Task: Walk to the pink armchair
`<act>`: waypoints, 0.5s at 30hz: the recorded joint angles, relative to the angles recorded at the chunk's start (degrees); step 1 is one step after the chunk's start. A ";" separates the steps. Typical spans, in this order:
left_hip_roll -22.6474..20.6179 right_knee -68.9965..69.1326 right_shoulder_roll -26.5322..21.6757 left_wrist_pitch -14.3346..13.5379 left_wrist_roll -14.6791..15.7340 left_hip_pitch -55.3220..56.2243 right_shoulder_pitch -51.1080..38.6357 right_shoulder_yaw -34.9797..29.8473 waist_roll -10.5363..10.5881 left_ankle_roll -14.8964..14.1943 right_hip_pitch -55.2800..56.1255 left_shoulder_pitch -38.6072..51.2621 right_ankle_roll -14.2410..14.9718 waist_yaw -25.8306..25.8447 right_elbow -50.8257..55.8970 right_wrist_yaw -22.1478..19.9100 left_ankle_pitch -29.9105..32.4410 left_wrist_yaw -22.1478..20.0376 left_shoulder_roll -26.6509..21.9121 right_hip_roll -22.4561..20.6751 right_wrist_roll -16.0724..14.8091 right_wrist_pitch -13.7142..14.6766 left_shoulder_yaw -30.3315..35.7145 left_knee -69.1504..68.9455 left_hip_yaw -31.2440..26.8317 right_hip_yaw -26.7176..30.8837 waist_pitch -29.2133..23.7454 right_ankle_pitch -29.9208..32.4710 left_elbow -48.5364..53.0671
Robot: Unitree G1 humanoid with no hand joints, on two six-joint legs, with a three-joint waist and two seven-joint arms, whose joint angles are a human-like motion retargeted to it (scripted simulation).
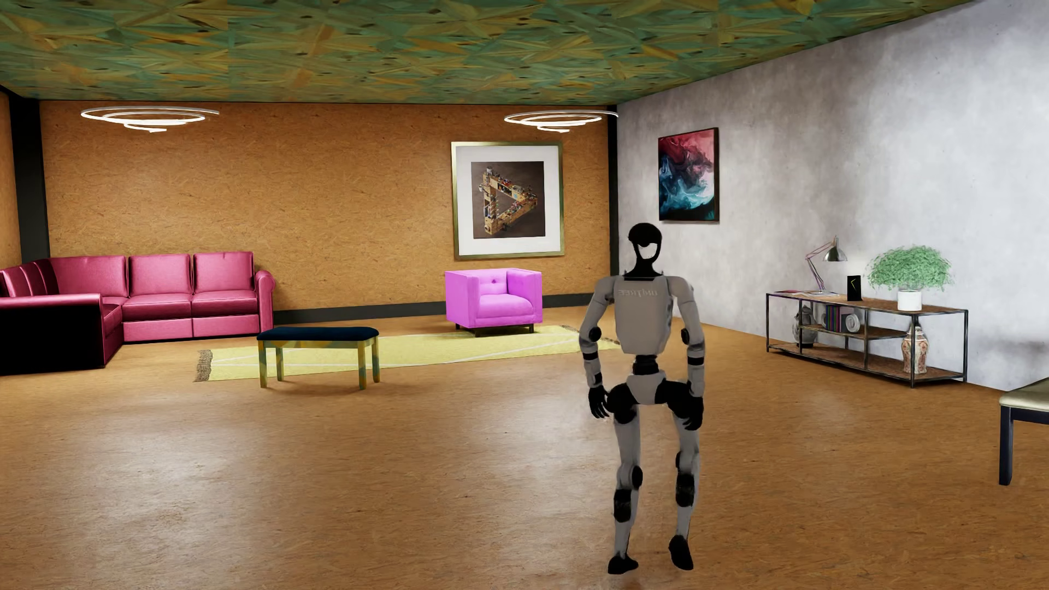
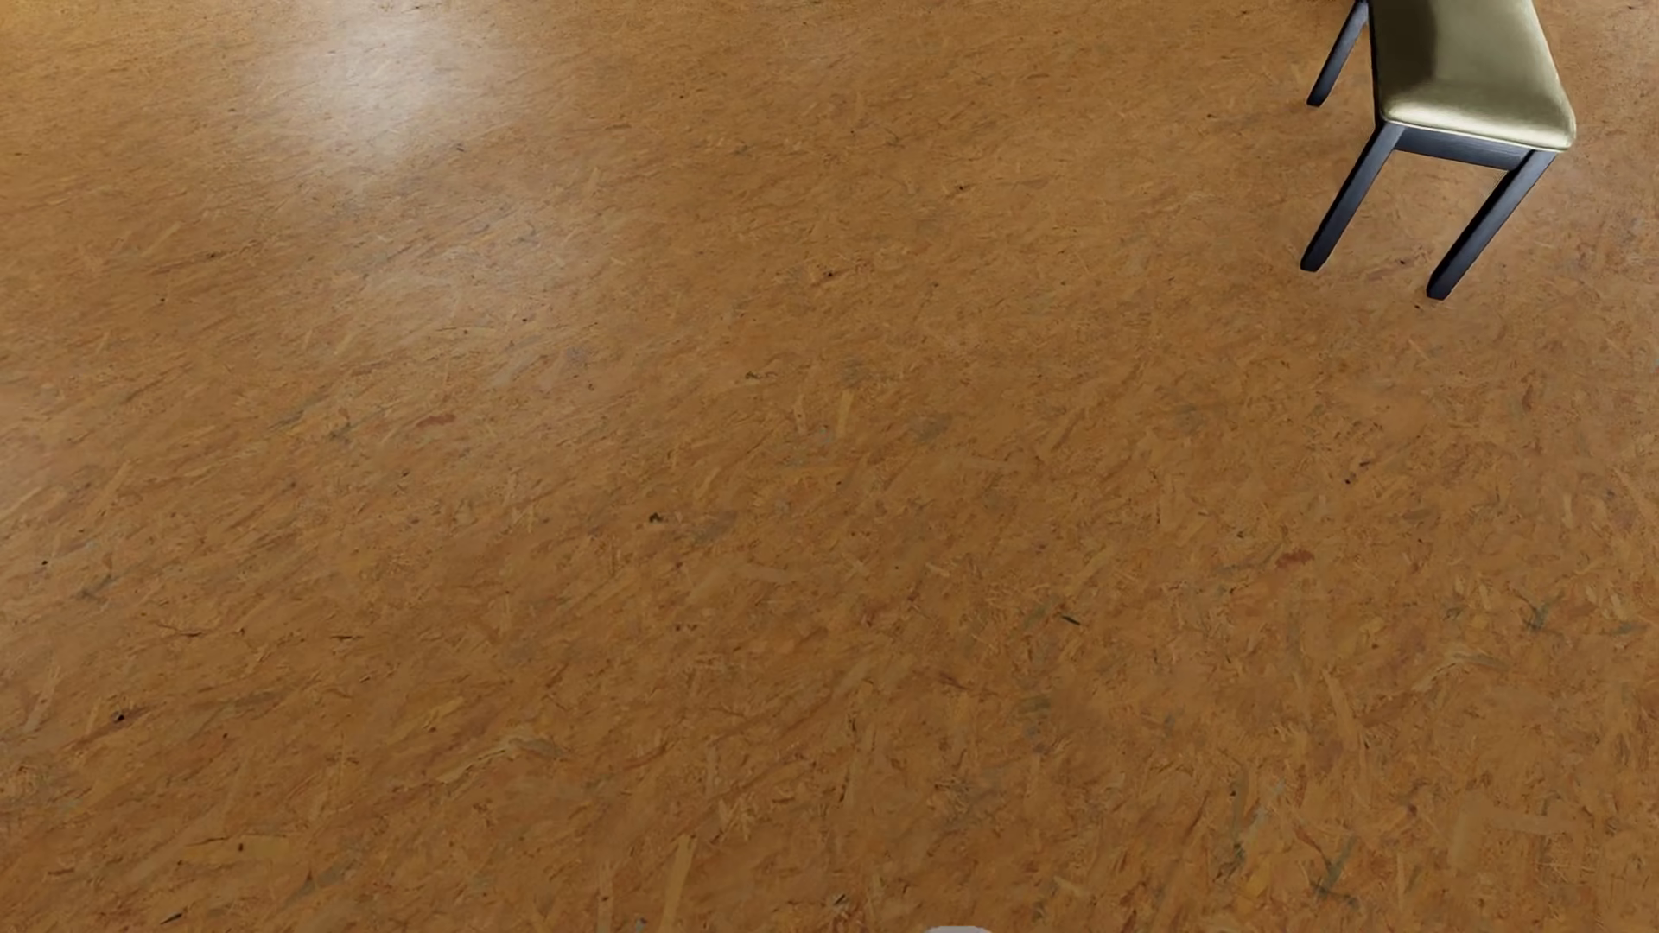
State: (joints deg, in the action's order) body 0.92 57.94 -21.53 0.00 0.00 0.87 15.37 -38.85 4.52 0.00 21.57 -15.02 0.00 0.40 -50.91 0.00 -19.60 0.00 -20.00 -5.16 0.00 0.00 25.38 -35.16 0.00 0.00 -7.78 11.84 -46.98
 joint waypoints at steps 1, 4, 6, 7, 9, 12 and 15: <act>0.35 -11.51 -0.36 0.00 0.00 -5.06 0.99 0.22 0.62 0.00 2.33 0.83 0.00 3.25 0.53 0.00 -0.82 0.00 -0.53 0.51 0.00 0.00 1.03 3.38 0.00 0.00 0.01 2.87 1.92; 1.51 -30.80 -0.82 0.00 0.00 -16.00 2.20 0.33 1.15 0.00 8.56 3.67 0.00 8.14 1.44 0.00 -5.12 0.00 -2.30 1.61 0.00 0.00 0.44 6.78 0.00 0.00 1.19 -21.44 6.03; 2.50 -28.72 -0.69 0.00 0.00 -19.76 2.70 0.71 1.58 0.00 11.04 4.69 0.00 11.14 0.87 0.00 -3.75 0.00 -1.97 2.08 0.00 0.00 -0.89 4.46 0.00 0.00 1.01 -11.72 5.20; 3.69 -23.71 -0.30 0.00 0.00 -18.88 2.41 0.84 2.18 0.00 13.42 4.12 0.00 12.41 0.41 0.00 1.06 0.00 -1.58 2.06 0.00 0.00 -2.32 0.93 0.00 0.00 1.66 -0.39 4.40; 6.33 -16.56 0.04 0.00 0.00 -14.48 1.96 -0.71 4.24 0.00 11.36 2.19 0.00 8.80 -2.23 0.00 19.19 0.00 -0.13 -2.36 0.00 0.00 -2.04 -15.01 0.00 0.00 2.84 4.47 -0.05; 7.97 -19.53 1.03 0.00 0.00 2.96 -0.14 3.14 3.83 0.00 -2.94 -0.77 0.00 1.77 -2.51 0.00 10.57 0.00 -0.18 -7.36 0.00 0.00 -0.03 -41.94 0.00 0.00 2.72 -5.38 -1.55; 5.49 -28.62 -1.23 0.00 0.00 16.05 -2.88 3.39 -0.49 0.00 -21.44 -2.99 0.00 -8.53 4.10 0.00 3.90 0.00 -0.66 -4.66 0.00 0.00 0.44 -31.81 0.00 0.00 1.72 -18.33 -3.27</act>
State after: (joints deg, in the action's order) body 6.41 29.31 -22.75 0.00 0.00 16.92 12.49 -35.47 4.03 0.00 0.13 -18.01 0.00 -8.14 -46.81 0.00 -15.70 0.00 -20.66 -9.82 0.00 0.00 25.82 -66.97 0.00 0.00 -6.06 -6.49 -50.25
